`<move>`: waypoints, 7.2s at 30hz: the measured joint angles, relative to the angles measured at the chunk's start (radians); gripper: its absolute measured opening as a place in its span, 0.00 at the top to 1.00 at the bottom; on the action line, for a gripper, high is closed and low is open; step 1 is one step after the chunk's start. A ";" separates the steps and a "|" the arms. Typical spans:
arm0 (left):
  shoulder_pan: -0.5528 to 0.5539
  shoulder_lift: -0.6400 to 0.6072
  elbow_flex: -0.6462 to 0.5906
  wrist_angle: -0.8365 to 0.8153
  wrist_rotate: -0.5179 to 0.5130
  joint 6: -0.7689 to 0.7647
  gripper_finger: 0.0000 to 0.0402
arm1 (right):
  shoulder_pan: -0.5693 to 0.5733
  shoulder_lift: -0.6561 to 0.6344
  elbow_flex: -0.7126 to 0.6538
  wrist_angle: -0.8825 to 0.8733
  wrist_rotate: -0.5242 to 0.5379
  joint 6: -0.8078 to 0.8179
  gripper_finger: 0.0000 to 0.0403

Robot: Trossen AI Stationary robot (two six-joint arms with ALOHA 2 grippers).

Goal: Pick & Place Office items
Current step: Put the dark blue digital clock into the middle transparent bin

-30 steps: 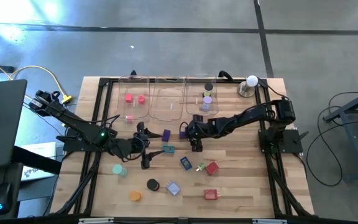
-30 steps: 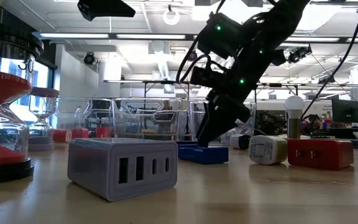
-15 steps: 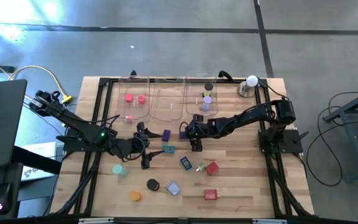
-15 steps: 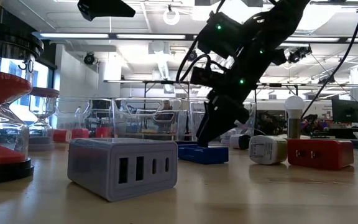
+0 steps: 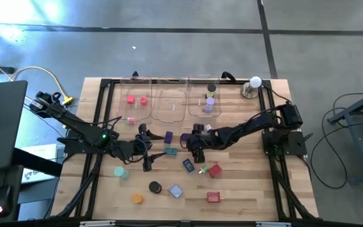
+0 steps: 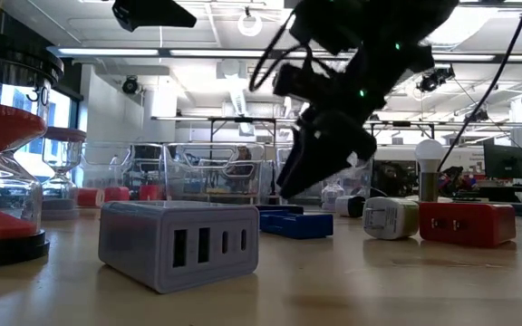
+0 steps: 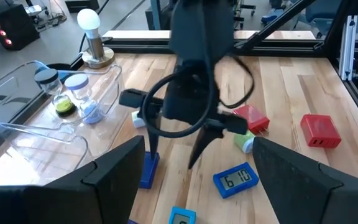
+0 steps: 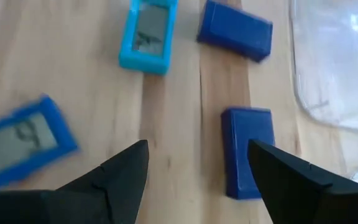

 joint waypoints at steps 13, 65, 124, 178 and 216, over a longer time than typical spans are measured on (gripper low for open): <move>0.000 0.000 0.000 -0.003 0.047 -0.008 0.28 | 0.047 0.000 0.190 -0.292 -0.262 0.583 0.35; -0.050 0.104 0.000 -0.025 0.055 -0.129 0.28 | 0.221 0.248 0.194 -0.173 0.116 0.806 0.38; -0.063 0.637 0.006 1.196 0.367 0.222 0.28 | 0.578 -0.065 0.188 0.532 0.569 0.048 0.66; -0.043 0.636 0.006 1.280 0.369 0.422 0.31 | 0.442 -0.065 0.189 0.501 0.407 0.121 0.66; 0.135 0.251 0.007 0.408 0.285 0.038 0.63 | 0.519 -0.406 0.190 -0.375 0.769 0.309 0.17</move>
